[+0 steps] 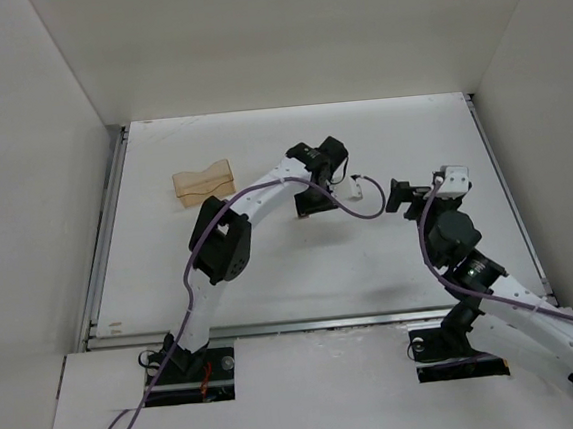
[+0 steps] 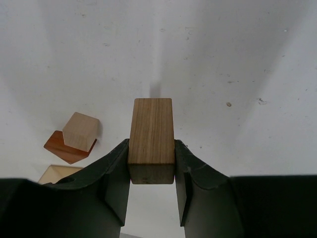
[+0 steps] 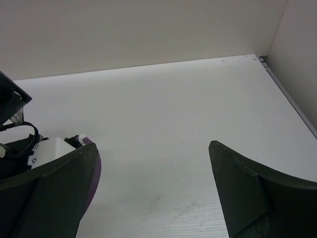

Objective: Build the wood block tower

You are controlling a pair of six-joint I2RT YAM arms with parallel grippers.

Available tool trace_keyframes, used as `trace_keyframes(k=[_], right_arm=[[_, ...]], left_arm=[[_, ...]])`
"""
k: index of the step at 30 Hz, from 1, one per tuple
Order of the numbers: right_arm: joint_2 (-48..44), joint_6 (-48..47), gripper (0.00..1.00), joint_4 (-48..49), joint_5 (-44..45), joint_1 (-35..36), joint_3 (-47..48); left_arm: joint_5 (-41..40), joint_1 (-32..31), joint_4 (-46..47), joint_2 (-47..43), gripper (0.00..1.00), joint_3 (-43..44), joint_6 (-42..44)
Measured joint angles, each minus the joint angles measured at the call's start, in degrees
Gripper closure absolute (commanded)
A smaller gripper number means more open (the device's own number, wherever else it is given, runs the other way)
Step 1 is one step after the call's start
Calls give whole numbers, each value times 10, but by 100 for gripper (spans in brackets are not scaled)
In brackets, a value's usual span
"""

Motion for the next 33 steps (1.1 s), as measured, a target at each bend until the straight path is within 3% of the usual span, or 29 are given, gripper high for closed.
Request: trace_keyframes(k=[16, 18, 28, 30, 32, 33], right_arm=[[-22, 1, 0, -39, -7, 0, 0], [-22, 1, 0, -41, -9, 0, 0], [-18, -1, 0, -41, -13, 0, 0], [-15, -1, 0, -41, -16, 0, 0], [-15, -1, 0, -42, -18, 0, 0], [-15, -1, 0, -41, -20, 0, 0]], left_arm=[[57, -5, 10, 0, 100, -51, 79], [56, -5, 12, 0, 94, -54, 86], [54, -6, 23, -3, 48, -67, 97], [56, -6, 20, -2, 31, -67, 98], [57, -6, 18, -2, 0, -65, 98], [59, -6, 15, -2, 0, -63, 99]])
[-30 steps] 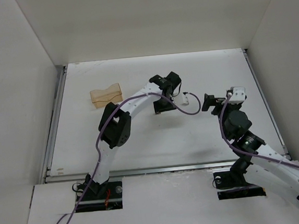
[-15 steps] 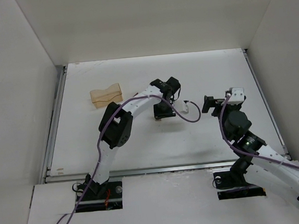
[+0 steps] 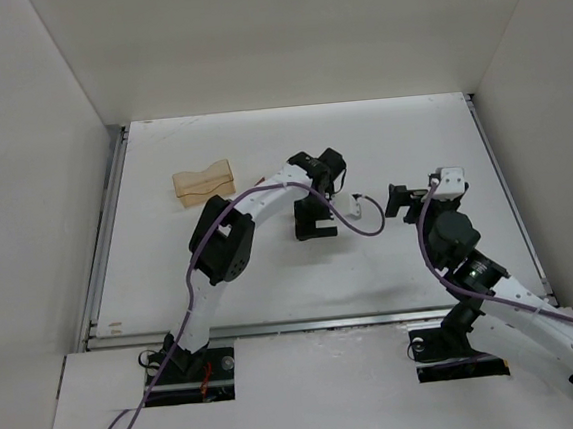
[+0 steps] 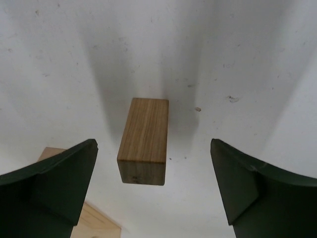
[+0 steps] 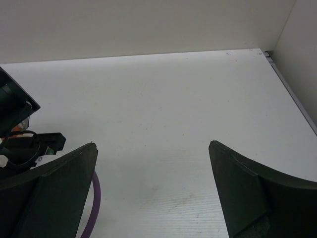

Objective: Build the wood block tower

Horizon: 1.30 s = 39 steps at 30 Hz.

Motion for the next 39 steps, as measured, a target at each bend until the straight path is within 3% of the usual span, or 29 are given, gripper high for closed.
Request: trace_keyframes(k=[12, 20, 26, 30, 31, 33, 39], right_arm=[[34, 2, 0, -1, -53, 0, 15], [134, 29, 0, -2, -123, -9, 154], [318, 32, 0, -66, -256, -20, 377], [448, 30, 14, -136, -362, -28, 502], [484, 27, 22, -153, -382, -28, 532], [569, 19, 29, -195, -417, -30, 606], [828, -16, 26, -349, -454, -26, 808]], left_arm=[[24, 9, -37, -17, 0, 94, -16], [-31, 56, -8, -123, 0, 67, -76], [-66, 174, 130, -233, 0, -2, -239], [30, 344, 233, -292, 0, -59, -380], [54, 386, 249, -299, 2, -70, -403], [86, 444, 266, -305, 4, -86, -433], [132, 439, 277, -309, 0, -139, -443]])
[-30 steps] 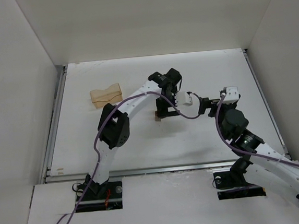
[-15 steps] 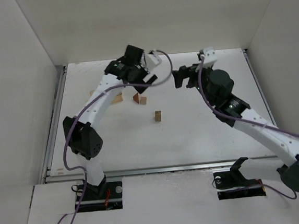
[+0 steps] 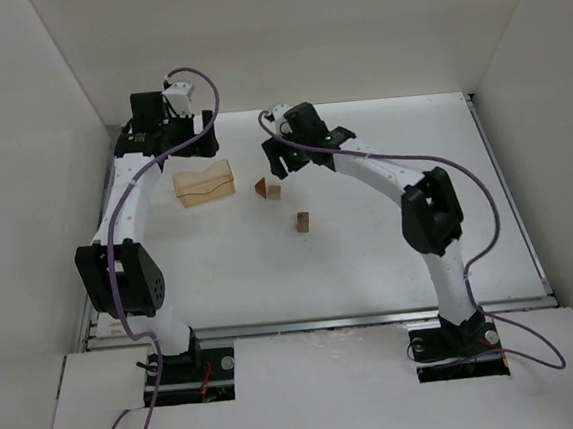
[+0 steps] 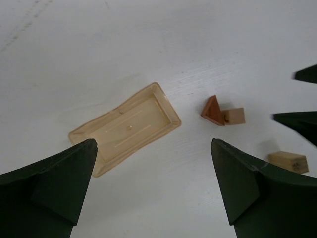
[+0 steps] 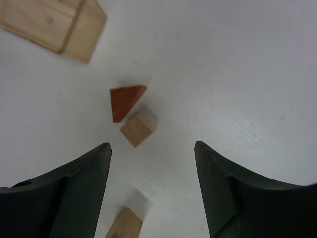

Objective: Build the wood block tower

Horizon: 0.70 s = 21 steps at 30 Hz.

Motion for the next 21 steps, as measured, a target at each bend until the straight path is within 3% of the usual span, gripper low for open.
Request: trace_keyframes(k=[5, 13, 17, 21], right_arm=[[108, -30, 20, -70, 0, 18, 24], [124, -53, 20, -69, 0, 44, 25], [151, -57, 28, -69, 4, 44, 56], [170, -61, 28, -65, 22, 43, 72]], left_arm=[[41, 10, 9, -6, 0, -20, -35], [166, 86, 2, -6, 0, 0, -29], [175, 79, -9, -5, 0, 2, -3], [153, 76, -42, -1, 0, 35, 38]])
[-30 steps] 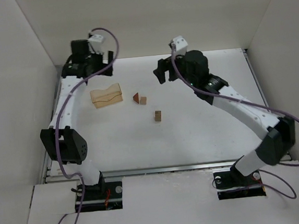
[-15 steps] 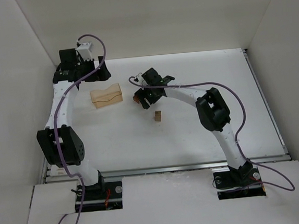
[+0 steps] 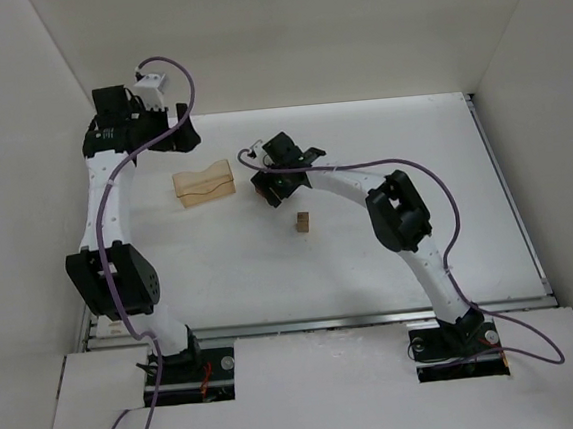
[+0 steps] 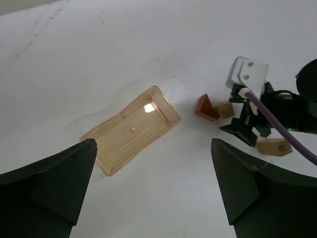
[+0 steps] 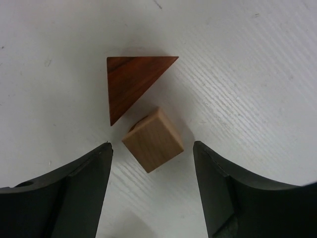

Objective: Build the wood block tower

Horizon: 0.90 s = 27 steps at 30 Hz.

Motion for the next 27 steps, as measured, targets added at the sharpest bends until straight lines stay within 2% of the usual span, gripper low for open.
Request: trace_keyframes(k=[8, 12, 15, 16, 17, 19, 22, 23, 24, 27], right_arm=[[1, -3, 27, -1, 34, 0, 19], [4, -9, 33, -2, 25, 0, 29], [12, -15, 49, -2, 8, 1, 36], [15, -16, 60, -2, 4, 2, 36], [17, -18, 65, -2, 2, 2, 36], [18, -19, 66, -1, -3, 2, 39], [19, -20, 82, -3, -7, 3, 39], [19, -20, 95, -3, -7, 4, 39], [19, -20, 100, -4, -7, 4, 39], [18, -20, 100, -4, -8, 4, 38]], left_arm=[[-115, 2, 8, 0, 0, 98, 42], [-152, 5, 12, -3, 0, 101, 49], [-163, 5, 10, -3, 0, 89, 57], [-165, 5, 10, -3, 0, 84, 58], [-167, 5, 7, -3, 0, 78, 59], [-169, 5, 0, -3, 0, 70, 60], [-171, 5, -11, -3, 1, 64, 64], [-171, 5, -14, -3, 4, 64, 66], [-170, 5, -16, -3, 8, 63, 67], [-160, 5, -23, -3, 12, 63, 80]])
